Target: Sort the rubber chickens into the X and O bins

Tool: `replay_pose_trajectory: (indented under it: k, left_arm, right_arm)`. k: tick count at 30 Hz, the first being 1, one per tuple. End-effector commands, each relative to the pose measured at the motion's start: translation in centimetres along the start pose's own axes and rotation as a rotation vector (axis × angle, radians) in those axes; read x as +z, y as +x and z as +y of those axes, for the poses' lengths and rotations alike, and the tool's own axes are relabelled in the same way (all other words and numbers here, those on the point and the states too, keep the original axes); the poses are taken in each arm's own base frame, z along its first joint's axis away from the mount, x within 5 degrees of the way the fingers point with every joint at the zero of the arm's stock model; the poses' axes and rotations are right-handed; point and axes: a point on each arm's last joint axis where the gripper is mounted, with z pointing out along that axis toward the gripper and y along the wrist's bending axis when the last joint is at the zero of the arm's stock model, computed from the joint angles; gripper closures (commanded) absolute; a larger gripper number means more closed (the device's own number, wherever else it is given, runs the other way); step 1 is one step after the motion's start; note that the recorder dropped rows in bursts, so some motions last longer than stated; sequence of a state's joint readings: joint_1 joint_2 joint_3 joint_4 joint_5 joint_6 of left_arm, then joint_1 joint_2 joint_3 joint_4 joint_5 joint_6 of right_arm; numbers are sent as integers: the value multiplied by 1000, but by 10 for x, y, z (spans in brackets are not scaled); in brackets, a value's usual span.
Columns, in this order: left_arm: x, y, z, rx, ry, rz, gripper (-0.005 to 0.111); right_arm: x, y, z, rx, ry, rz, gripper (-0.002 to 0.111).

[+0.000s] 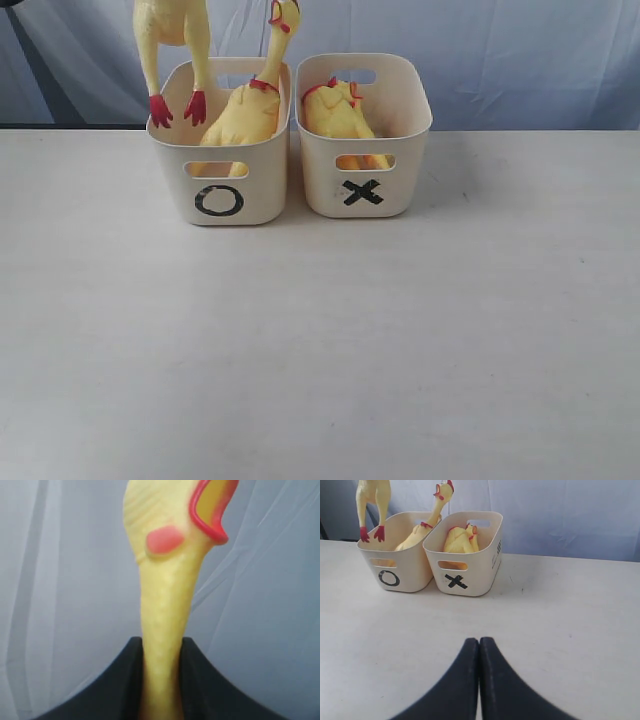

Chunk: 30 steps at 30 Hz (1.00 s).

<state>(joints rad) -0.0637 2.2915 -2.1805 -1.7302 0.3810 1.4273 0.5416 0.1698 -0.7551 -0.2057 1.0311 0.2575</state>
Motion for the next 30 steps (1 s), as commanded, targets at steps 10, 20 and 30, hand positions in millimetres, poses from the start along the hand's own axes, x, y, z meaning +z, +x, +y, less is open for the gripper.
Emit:
replay_pose_trajectory:
  k: [10,20,30]
  left_arm:
    - [16,24,-5,-32,30,20,107]
    - [26,53,-8,-53,69,72,107]
    - [28,60,-10,-109,82,97,107]
  right_arm:
    - [0,1,0,-2,4,-3,108]
    - [0,1,0,-2,4,-3,108]
    - [0,1,0,-2,4,-3,108]
